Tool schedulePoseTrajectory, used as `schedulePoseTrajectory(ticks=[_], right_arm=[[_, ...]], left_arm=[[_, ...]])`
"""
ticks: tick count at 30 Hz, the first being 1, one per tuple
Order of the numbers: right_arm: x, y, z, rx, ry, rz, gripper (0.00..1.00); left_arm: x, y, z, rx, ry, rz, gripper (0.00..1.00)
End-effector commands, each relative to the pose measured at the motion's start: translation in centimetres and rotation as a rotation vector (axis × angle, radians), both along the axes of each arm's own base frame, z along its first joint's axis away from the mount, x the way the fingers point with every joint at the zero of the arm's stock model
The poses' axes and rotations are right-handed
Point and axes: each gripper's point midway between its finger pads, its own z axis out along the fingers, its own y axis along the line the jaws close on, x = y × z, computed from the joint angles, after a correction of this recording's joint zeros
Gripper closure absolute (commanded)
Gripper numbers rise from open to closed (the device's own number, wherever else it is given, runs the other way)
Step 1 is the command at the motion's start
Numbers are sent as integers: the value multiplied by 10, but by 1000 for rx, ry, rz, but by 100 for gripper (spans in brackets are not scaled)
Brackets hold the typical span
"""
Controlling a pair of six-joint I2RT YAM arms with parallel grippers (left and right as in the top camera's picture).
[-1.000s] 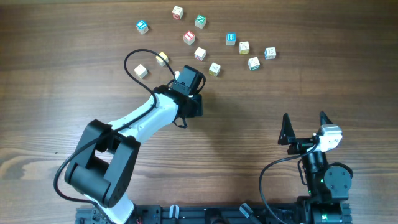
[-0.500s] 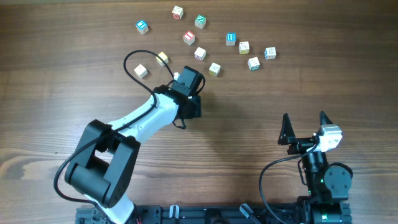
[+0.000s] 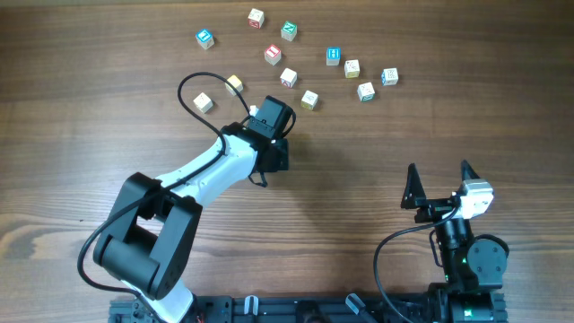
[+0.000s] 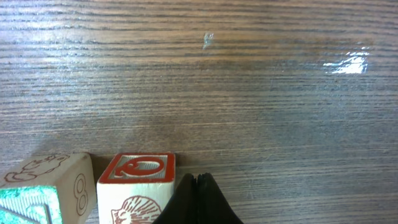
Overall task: Form a horizontal line
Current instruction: 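Lower the red block next to the green block and open the left gripper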
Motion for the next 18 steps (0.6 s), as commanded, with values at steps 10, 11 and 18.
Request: schedulePoseTrajectory(ticks=[10,11,18], right_arm=[[-1,3,3,-10,-13,17,0],[-1,3,3,-10,-13,17,0],[-1,3,3,-9,-13,17,0]], left_arm=[[0,3,-5,14,1,47,96],[0,3,-5,9,3,66,96],[2,6,-5,14,-7,94,96]])
